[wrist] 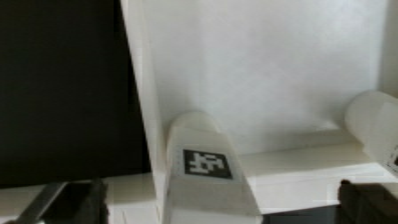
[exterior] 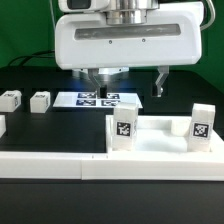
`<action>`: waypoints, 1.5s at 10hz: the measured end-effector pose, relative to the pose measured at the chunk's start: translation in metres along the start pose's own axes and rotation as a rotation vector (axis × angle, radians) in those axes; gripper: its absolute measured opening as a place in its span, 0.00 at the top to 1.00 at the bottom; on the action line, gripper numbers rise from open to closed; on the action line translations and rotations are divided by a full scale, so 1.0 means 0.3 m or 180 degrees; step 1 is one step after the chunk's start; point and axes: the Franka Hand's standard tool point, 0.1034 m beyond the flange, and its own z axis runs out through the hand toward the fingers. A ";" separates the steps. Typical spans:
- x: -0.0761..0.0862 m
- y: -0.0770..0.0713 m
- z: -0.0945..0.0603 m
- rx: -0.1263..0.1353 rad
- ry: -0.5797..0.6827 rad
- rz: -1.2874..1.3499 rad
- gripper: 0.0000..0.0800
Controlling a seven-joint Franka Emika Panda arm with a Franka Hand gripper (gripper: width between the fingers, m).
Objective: Assemble square table
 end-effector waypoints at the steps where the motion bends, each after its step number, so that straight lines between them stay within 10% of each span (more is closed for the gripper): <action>1: -0.034 0.030 0.039 -0.0026 -0.0082 0.0036 0.19; 6: -0.125 0.113 0.245 -0.0261 -0.0109 0.0030 0.19; 10: -0.135 0.118 0.266 -0.0276 -0.0131 0.0029 0.20; 15: -0.139 0.119 0.266 -0.0278 -0.0144 0.0006 0.92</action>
Offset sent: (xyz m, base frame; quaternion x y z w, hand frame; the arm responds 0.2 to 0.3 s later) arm -0.0159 -0.0038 -0.0572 -0.0079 0.0175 -0.0040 0.9998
